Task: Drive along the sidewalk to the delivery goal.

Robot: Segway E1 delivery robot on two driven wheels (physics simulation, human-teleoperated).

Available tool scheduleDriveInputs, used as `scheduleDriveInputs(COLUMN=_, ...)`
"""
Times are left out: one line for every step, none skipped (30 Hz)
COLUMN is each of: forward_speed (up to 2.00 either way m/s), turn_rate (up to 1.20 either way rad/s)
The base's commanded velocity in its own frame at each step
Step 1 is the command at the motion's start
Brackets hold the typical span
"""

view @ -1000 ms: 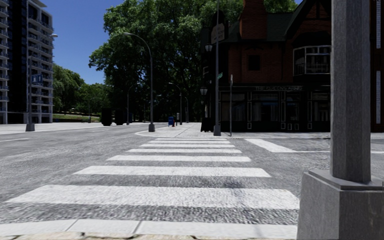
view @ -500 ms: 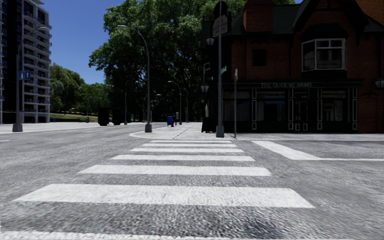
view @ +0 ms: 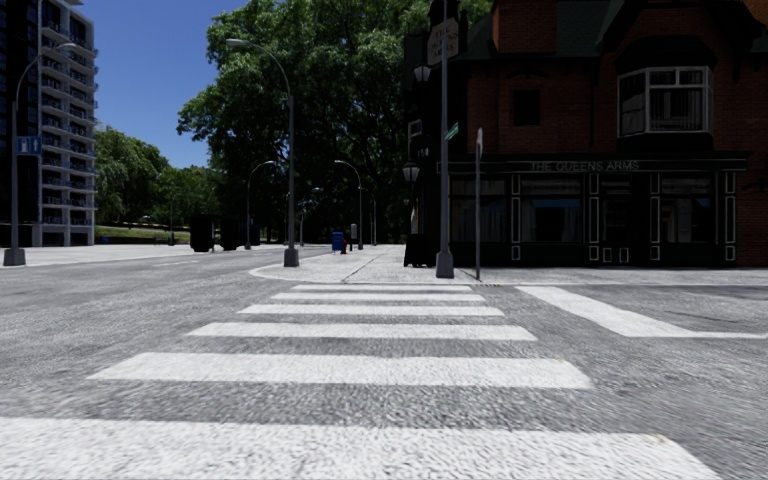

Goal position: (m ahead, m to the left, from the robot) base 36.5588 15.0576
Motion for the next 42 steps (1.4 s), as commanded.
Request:
scheduleDriveInputs(forward_speed=1.43, turn_rate=0.00)
scheduleDriveInputs(forward_speed=1.46, turn_rate=0.00)
scheduleDriveInputs(forward_speed=1.47, turn_rate=0.00)
scheduleDriveInputs(forward_speed=1.47, turn_rate=0.00)
scheduleDriveInputs(forward_speed=1.49, turn_rate=0.00)
scheduleDriveInputs(forward_speed=1.49, turn_rate=0.00)
scheduleDriveInputs(forward_speed=1.49, turn_rate=0.00)
scheduleDriveInputs(forward_speed=1.49, turn_rate=0.00)
scheduleDriveInputs(forward_speed=1.50, turn_rate=0.00)
scheduleDriveInputs(forward_speed=1.50, turn_rate=0.00)
scheduleDriveInputs(forward_speed=1.50, turn_rate=0.00)
scheduleDriveInputs(forward_speed=1.50, turn_rate=0.00)
scheduleDriveInputs(forward_speed=1.50, turn_rate=0.00)
scheduleDriveInputs(forward_speed=1.50, turn_rate=0.00)
scheduleDriveInputs(forward_speed=1.50, turn_rate=0.00)
scheduleDriveInputs(forward_speed=1.50, turn_rate=0.00)
scheduleDriveInputs(forward_speed=1.50, turn_rate=0.00)
scheduleDriveInputs(forward_speed=1.50, turn_rate=0.00)
scheduleDriveInputs(forward_speed=1.50, turn_rate=0.00)
scheduleDriveInputs(forward_speed=1.50, turn_rate=0.00)
scheduleDriveInputs(forward_speed=1.51, turn_rate=0.00)
scheduleDriveInputs(forward_speed=1.51, turn_rate=0.00)
scheduleDriveInputs(forward_speed=1.51, turn_rate=0.00)
scheduleDriveInputs(forward_speed=1.51, turn_rate=0.00)
scheduleDriveInputs(forward_speed=1.55, turn_rate=0.00)
scheduleDriveInputs(forward_speed=2.00, turn_rate=0.00)
scheduleDriveInputs(forward_speed=2.00, turn_rate=0.00)
scheduleDriveInputs(forward_speed=2.00, turn_rate=0.00)
scheduleDriveInputs(forward_speed=2.00, turn_rate=0.00)
scheduleDriveInputs(forward_speed=2.00, turn_rate=0.00)
scheduleDriveInputs(forward_speed=2.00, turn_rate=0.00)
scheduleDriveInputs(forward_speed=2.00, turn_rate=0.00)
scheduleDriveInputs(forward_speed=2.00, turn_rate=0.00)
scheduleDriveInputs(forward_speed=2.00, turn_rate=0.00)
scheduleDriveInputs(forward_speed=2.00, turn_rate=0.00)
scheduleDriveInputs(forward_speed=2.00, turn_rate=0.00)
scheduleDriveInputs(forward_speed=2.00, turn_rate=0.00)
scheduleDriveInputs(forward_speed=2.00, turn_rate=0.00)
scheduleDriveInputs(forward_speed=2.00, turn_rate=0.00)
scheduleDriveInputs(forward_speed=2.00, turn_rate=0.00)
scheduleDriveInputs(forward_speed=2.00, turn_rate=0.00)
scheduleDriveInputs(forward_speed=2.00, turn_rate=0.00)
